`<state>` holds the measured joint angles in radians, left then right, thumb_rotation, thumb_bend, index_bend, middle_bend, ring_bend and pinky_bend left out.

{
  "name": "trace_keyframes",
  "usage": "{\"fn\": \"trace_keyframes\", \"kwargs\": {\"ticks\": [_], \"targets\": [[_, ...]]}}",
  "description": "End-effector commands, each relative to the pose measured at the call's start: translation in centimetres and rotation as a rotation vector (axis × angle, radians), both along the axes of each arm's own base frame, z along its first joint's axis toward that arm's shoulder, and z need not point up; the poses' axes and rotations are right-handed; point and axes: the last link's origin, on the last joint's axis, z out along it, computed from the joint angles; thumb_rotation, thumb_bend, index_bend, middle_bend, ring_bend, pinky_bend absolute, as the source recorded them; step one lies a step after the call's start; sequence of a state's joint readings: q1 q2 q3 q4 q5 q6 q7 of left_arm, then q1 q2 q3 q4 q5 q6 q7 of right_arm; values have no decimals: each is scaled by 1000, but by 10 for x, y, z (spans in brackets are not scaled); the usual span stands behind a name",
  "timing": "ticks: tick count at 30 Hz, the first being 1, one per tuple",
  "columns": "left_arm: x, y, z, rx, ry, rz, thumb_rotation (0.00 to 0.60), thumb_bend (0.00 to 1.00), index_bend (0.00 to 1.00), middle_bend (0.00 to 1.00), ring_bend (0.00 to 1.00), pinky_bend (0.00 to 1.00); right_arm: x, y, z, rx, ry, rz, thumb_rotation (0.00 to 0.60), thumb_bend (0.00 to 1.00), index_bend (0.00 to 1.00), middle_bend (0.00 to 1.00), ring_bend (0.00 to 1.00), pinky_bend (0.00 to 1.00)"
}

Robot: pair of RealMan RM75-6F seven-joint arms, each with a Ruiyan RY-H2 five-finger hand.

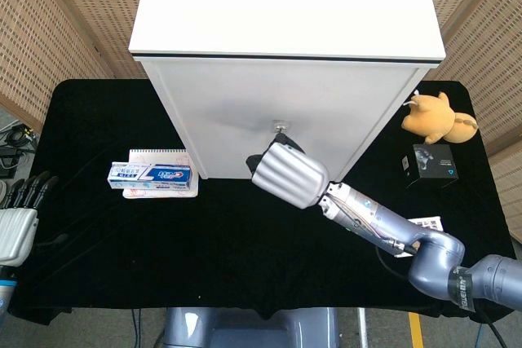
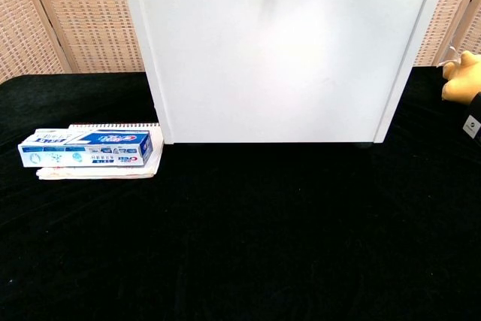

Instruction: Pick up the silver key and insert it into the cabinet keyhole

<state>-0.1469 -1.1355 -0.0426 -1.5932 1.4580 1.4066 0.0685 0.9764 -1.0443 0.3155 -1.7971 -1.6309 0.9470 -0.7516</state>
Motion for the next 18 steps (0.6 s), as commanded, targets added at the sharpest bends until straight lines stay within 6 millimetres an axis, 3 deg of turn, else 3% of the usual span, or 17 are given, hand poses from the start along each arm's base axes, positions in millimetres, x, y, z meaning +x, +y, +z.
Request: {"fn": "trace_keyframes", "kwargs": {"ticks": [1, 18], "targets": [[0, 0, 0, -1, -1, 1, 600, 0, 0, 0, 0, 0, -1, -8, 2, -26, -1, -27, 600, 589, 721, 984, 1000, 1000], [-2, 3, -1, -3, 1, 10, 600, 0, 0, 0, 0, 0, 5, -19, -4, -43, -19, -54, 600, 588, 724, 984, 1000, 1000]]}}
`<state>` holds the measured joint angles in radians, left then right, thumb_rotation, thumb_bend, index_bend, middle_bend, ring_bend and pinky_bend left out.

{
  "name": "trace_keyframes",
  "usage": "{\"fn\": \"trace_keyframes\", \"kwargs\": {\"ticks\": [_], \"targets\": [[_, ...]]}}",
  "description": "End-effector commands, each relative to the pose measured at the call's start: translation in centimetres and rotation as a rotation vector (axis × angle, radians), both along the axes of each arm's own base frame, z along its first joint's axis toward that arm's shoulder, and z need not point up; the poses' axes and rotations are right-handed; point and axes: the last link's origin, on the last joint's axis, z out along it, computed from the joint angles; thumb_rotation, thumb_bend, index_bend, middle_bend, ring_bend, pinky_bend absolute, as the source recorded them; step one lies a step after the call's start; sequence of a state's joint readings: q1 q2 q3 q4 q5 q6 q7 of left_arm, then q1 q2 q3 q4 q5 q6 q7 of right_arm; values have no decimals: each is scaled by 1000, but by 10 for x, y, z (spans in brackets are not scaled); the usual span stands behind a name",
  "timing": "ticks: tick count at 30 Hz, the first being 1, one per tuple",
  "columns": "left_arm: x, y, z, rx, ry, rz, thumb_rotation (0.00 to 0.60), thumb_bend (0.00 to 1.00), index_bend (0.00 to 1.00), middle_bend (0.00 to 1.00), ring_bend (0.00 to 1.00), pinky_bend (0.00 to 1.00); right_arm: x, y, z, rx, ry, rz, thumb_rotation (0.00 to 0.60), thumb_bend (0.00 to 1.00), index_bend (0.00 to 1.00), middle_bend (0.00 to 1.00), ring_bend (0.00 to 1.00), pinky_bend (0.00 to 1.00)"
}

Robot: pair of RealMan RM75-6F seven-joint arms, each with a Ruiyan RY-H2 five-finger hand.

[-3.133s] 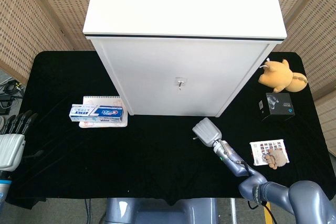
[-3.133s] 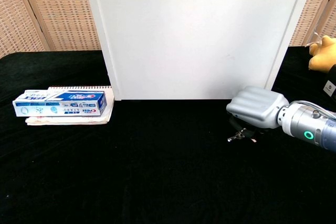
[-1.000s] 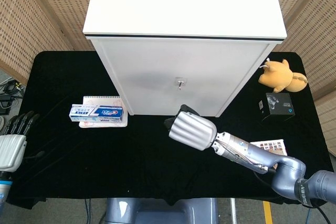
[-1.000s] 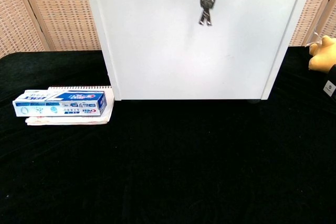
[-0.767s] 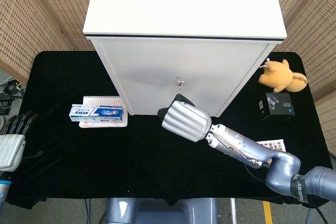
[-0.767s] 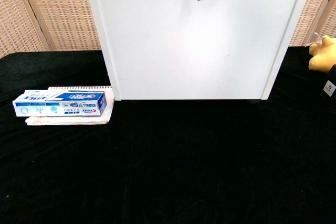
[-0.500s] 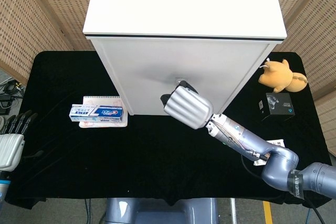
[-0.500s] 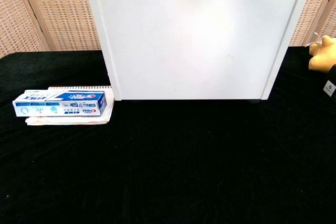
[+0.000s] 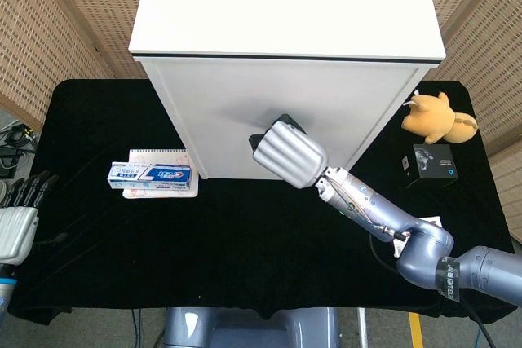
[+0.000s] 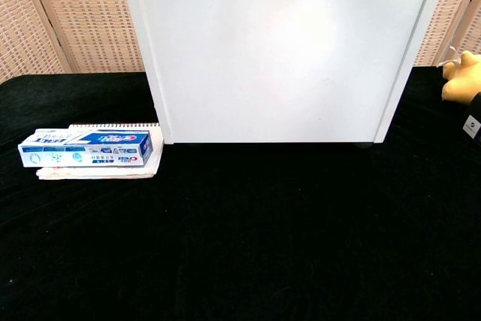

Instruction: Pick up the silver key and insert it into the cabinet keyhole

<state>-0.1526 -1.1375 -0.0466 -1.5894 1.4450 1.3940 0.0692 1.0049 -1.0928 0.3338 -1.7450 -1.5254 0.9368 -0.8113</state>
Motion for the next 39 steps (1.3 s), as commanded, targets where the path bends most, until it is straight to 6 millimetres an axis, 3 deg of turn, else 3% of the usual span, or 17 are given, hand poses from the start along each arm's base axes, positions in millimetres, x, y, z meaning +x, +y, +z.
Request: {"fn": "trace_keyframes", "kwargs": {"ticks": [1, 24, 39], "targets": [[0, 0, 0, -1, 0, 1, 600, 0, 0, 0, 0, 0, 1, 1, -1, 0, 2, 4, 600, 588, 724, 984, 1000, 1000], [0, 0, 1, 3, 0, 0, 600, 0, 0, 0, 0, 0, -2, -1, -12, -12, 18, 7, 600, 573, 723, 980, 997, 1000], [0, 0, 1, 5, 1, -1, 600, 0, 0, 0, 0, 0, -12, -4, -6, -27, 16, -14, 600, 571, 723, 980, 997, 1000]]}}
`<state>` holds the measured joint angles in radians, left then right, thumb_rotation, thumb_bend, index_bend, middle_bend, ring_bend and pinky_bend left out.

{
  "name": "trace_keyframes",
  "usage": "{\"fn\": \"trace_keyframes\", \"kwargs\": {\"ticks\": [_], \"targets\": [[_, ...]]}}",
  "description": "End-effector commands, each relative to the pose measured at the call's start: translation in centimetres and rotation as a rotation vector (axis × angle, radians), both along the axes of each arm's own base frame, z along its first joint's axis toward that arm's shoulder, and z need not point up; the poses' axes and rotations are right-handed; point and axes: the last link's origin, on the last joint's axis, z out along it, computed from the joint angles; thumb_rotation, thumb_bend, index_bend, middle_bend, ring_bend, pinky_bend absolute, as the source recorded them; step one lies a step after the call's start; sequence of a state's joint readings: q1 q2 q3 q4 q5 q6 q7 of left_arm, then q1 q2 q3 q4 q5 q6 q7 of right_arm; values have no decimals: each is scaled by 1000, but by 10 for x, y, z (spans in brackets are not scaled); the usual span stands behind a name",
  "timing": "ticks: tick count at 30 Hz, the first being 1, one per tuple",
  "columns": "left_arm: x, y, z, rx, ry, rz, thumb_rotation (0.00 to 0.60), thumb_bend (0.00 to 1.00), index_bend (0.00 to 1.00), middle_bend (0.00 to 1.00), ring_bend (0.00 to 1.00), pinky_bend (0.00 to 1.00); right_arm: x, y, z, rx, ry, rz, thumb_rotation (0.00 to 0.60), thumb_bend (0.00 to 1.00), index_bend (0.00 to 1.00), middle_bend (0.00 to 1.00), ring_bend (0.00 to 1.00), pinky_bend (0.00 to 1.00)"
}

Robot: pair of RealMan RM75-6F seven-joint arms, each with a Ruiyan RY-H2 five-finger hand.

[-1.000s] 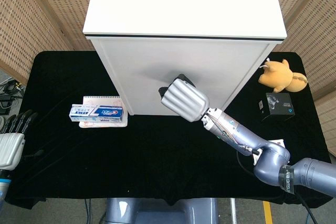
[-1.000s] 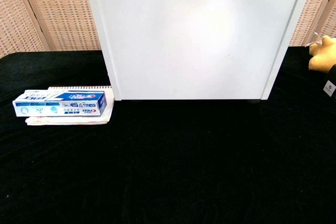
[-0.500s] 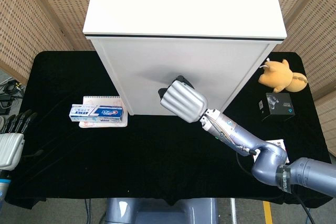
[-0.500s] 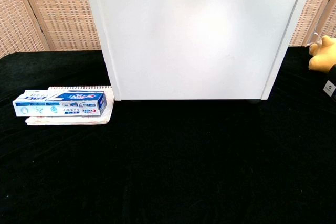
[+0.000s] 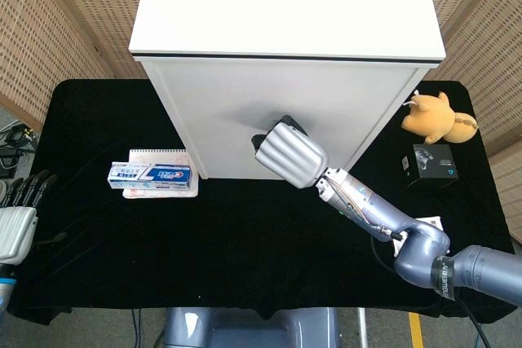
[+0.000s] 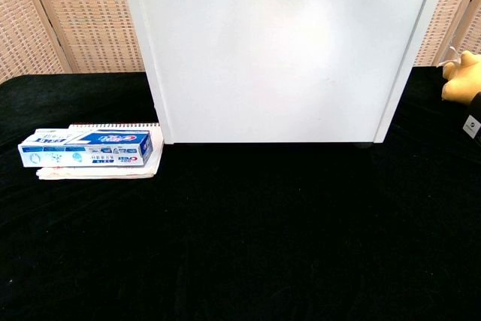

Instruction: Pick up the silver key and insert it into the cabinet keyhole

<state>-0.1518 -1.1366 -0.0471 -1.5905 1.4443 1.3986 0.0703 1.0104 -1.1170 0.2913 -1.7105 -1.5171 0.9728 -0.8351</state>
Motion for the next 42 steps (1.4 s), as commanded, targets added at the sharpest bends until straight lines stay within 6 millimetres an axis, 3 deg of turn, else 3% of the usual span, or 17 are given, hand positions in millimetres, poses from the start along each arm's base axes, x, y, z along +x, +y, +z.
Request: {"fn": "trace_keyframes", "kwargs": {"ticks": [1, 22, 25, 27, 30, 42], "targets": [[0, 0, 0, 0, 0, 0, 600, 0, 0, 0, 0, 0, -2, 0, 2, -2, 1, -2, 600, 571, 723, 980, 997, 1000], [2, -1, -1, 0, 3, -6, 600, 0, 0, 0, 0, 0, -15, 1, 10, -7, 10, -14, 600, 562, 703, 976, 997, 1000], [2, -1, -1, -1, 4, -6, 600, 0, 0, 0, 0, 0, -15, 1, 12, -10, 6, -13, 600, 495, 652, 975, 996, 1000], [2, -1, -1, -1, 3, -6, 600, 0, 0, 0, 0, 0, -15, 1, 13, -10, 4, -16, 600, 364, 603, 974, 996, 1000], [2, -1, -1, -1, 3, -6, 600, 0, 0, 0, 0, 0, -16, 1, 15, -16, -3, -15, 600, 249, 573, 974, 996, 1000], [2, -1, -1, -2, 2, -7, 600, 0, 0, 0, 0, 0, -16, 4, 24, -44, -11, 1, 600, 239, 596, 974, 996, 1000]]}}
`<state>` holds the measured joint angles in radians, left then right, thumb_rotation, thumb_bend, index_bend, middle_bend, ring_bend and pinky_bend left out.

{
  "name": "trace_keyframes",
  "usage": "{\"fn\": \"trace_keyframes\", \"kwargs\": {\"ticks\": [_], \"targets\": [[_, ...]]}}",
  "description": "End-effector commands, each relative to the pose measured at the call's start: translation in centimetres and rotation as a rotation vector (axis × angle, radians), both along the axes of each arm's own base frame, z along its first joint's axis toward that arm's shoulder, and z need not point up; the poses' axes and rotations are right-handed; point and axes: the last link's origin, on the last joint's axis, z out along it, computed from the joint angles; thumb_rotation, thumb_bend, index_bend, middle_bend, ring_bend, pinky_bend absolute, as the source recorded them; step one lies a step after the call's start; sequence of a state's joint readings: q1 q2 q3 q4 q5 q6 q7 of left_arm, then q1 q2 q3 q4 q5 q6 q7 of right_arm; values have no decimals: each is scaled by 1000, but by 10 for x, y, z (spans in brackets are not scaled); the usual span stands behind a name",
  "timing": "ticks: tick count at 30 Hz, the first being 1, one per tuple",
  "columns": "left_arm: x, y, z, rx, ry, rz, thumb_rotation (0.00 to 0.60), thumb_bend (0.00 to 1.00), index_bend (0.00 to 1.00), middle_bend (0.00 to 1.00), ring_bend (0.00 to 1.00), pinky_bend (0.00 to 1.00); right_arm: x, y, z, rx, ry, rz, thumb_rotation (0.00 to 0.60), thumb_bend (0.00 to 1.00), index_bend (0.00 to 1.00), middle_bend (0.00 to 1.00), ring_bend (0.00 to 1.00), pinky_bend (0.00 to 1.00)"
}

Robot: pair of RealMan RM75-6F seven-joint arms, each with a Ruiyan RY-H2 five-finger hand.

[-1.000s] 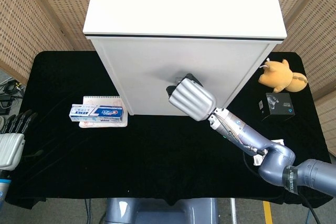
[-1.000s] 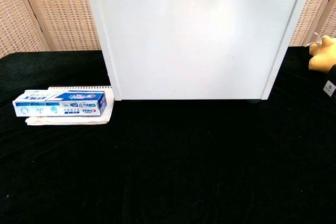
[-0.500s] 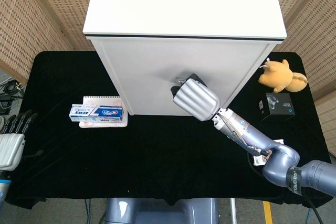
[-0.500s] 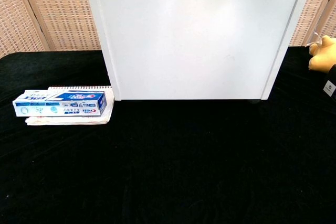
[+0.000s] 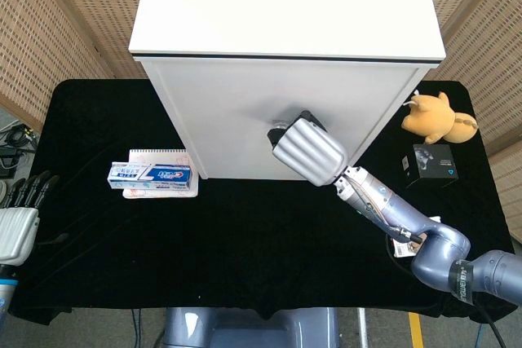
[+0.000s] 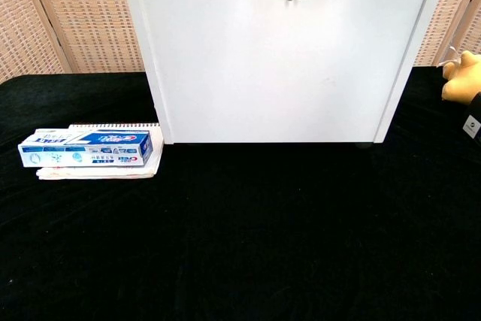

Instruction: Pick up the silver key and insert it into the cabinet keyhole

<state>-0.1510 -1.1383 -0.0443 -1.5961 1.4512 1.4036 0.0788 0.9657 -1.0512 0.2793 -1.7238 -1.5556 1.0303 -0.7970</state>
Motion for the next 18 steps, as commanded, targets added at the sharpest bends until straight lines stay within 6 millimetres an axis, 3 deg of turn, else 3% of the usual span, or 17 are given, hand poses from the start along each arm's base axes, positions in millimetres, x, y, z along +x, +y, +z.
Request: {"fn": "trace_keyframes", "kwargs": {"ticks": [1, 6, 10, 13, 18], "targets": [[0, 0, 0, -1, 0, 0, 600, 0, 0, 0, 0, 0, -1, 3, 3, -5, 1, 8, 600, 239, 597, 974, 996, 1000], [0, 0, 0, 0, -2, -2, 600, 0, 0, 0, 0, 0, -7, 11, 14, -11, -6, 19, 600, 239, 603, 974, 996, 1000], [1, -2, 2, 2, -6, -7, 600, 0, 0, 0, 0, 0, -23, 23, 28, -8, -5, 35, 600, 240, 606, 974, 996, 1000], [2, -3, 3, 6, -10, -12, 600, 0, 0, 0, 0, 0, -46, 35, 40, 2, -13, 29, 600, 239, 606, 974, 996, 1000], [5, -7, 5, 11, -14, -29, 600, 0, 0, 0, 0, 0, -105, 57, 62, 17, -36, -4, 600, 238, 606, 953, 973, 1000]]}}
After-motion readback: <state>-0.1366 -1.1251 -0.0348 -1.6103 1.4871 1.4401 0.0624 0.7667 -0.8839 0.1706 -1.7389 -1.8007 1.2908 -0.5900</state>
